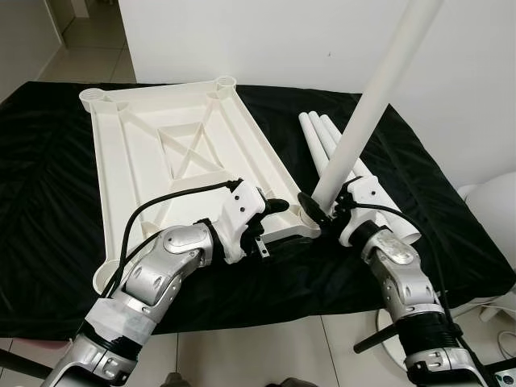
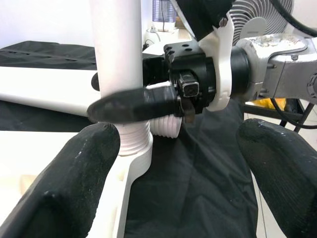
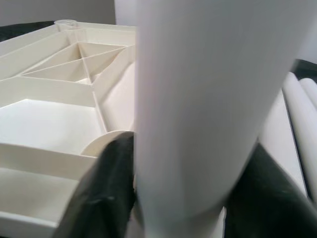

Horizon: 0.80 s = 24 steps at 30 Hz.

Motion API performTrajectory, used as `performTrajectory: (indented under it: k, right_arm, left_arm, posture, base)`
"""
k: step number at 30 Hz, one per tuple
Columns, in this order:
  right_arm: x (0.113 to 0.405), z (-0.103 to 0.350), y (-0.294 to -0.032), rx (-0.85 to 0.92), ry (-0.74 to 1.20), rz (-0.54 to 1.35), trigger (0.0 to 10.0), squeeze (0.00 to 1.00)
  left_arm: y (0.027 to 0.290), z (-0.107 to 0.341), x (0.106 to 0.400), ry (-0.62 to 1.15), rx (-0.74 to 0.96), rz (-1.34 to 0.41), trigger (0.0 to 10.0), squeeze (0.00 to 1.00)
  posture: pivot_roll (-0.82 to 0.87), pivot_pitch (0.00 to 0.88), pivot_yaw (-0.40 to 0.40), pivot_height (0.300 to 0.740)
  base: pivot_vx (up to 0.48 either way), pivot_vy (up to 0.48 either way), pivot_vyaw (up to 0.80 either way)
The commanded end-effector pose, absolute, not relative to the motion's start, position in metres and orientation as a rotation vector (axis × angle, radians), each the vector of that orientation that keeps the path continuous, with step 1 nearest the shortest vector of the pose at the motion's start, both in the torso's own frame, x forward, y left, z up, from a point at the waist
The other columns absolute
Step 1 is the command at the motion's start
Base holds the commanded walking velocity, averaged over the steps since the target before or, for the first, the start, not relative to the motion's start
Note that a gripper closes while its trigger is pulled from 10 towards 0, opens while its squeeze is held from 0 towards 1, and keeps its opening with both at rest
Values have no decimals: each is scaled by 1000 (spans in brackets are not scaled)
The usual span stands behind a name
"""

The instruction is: Building children table

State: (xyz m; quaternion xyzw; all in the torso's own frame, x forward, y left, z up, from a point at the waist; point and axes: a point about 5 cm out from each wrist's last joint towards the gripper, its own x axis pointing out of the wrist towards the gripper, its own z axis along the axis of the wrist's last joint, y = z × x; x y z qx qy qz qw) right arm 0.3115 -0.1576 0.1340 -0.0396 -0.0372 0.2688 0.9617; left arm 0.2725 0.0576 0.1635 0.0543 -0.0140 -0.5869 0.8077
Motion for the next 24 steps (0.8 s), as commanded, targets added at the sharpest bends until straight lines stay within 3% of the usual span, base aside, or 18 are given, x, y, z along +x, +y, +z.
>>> performTrajectory:
  k: [1, 6, 7, 10, 11, 24]
  right_arm:
    - [313, 131, -160, -85, -57, 557, 0, 0]
    - [314, 128, -164, -91, -32, 551, 0, 0]
    - [315, 127, -165, -88, -24, 530, 7490, 0]
    - [316, 127, -165, -85, -18, 517, 7490, 0]
    - [316, 126, -163, -71, -11, 497, 10000, 0]
    - [319, 123, -148, 31, -14, 352, 10000, 0]
  left_arm:
    - [51, 165, 268, -36, 133, -1358, 10000, 0]
    - [50, 165, 268, -38, 133, -1361, 10000, 0]
    - [50, 166, 268, -39, 132, -1362, 10000, 0]
    - [50, 166, 268, -40, 132, -1363, 10000, 0]
    - [49, 166, 269, -42, 133, -1363, 10000, 0]
    - [48, 166, 268, -43, 130, -1369, 10000, 0]
  posture:
    - [53, 0, -82, 740]
    - [52, 0, -83, 740]
    - [52, 0, -83, 740]
    - [52, 0, -83, 740]
    - [48, 0, -83, 740]
    - [48, 0, -85, 740]
  base:
    - [0, 0, 0]
    - [0, 0, 0]
    - [0, 0, 0]
    - [0, 0, 0]
    - [0, 0, 0]
    - [0, 0, 0]
